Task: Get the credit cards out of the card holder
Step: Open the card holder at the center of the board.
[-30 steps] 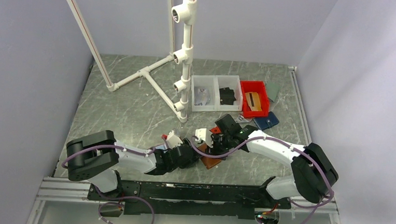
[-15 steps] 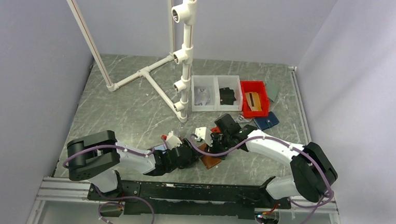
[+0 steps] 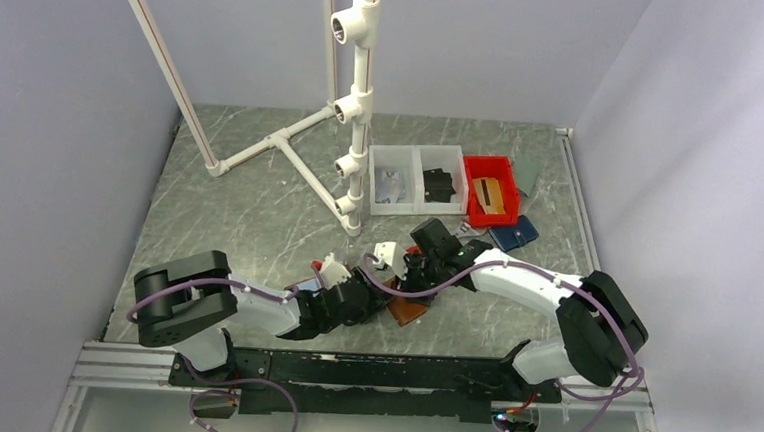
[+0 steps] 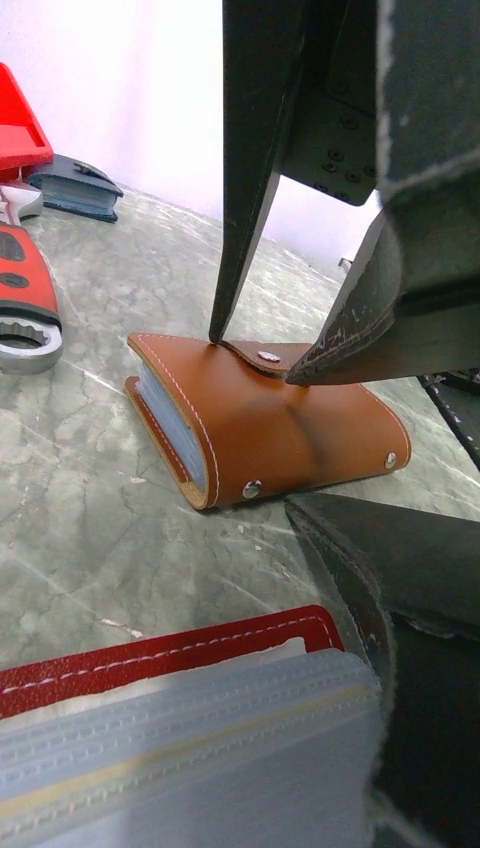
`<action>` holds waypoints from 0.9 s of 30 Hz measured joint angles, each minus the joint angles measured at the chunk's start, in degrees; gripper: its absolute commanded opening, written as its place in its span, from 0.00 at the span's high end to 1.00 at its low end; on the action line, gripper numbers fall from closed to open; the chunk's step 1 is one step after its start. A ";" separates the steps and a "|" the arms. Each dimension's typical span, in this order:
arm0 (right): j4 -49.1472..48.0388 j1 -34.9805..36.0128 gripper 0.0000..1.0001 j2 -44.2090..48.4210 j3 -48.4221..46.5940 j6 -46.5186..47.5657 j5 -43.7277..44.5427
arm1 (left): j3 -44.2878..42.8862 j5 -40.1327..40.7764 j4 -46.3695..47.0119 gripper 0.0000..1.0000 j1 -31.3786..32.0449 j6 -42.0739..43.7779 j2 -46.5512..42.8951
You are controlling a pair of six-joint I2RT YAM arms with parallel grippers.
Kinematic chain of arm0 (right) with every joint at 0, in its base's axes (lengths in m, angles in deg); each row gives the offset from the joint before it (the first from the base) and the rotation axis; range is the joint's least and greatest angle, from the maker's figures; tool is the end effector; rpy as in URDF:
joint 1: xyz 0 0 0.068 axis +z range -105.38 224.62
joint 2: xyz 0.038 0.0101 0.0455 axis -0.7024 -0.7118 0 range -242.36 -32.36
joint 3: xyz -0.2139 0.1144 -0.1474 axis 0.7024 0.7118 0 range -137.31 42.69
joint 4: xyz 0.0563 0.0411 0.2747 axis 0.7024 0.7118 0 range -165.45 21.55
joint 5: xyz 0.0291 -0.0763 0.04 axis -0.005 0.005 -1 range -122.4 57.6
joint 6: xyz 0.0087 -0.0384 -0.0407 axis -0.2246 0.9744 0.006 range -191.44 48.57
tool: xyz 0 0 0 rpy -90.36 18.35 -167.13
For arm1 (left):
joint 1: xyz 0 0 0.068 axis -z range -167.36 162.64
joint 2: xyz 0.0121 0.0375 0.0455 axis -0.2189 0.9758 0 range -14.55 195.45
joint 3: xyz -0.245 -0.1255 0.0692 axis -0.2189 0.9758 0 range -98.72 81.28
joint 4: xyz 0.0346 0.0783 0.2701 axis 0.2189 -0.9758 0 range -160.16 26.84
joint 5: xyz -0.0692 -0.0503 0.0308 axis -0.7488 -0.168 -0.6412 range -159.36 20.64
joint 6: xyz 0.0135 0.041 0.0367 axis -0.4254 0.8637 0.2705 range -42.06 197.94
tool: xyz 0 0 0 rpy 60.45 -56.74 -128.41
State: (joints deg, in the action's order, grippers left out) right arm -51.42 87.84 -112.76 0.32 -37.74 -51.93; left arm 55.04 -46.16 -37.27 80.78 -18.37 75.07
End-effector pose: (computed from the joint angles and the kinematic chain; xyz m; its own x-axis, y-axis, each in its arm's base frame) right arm 0.1910 0.1977 0.1687 -0.1143 -0.8248 -0.5537 -0.9891 0.1466 -0.0142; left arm 0.1186 -0.2536 0.1087 -0.7072 -0.6906 -0.1511 -0.3063 0.4919 -0.8150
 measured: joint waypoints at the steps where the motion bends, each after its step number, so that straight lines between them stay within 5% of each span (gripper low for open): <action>1: -0.04 0.00 0.54 -0.04 0.00 -0.15 0.00 | 0.02 0.00 0.09 0.50 -0.07 0.02 0.04; 17: 0.04 1.79 0.55 -1.07 -0.98 -0.74 1.90 | 0.11 -0.66 0.59 0.58 -0.68 -0.17 0.70; 27: -0.28 1.88 0.71 -1.20 -1.31 -0.70 3.21 | -0.13 -1.46 2.23 0.68 -2.32 -0.22 2.78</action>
State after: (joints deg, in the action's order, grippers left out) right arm -51.70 89.72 -113.96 -0.99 -38.44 -48.72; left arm 54.91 -47.62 -35.04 78.47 -18.59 77.85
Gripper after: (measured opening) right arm 0.333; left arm 0.342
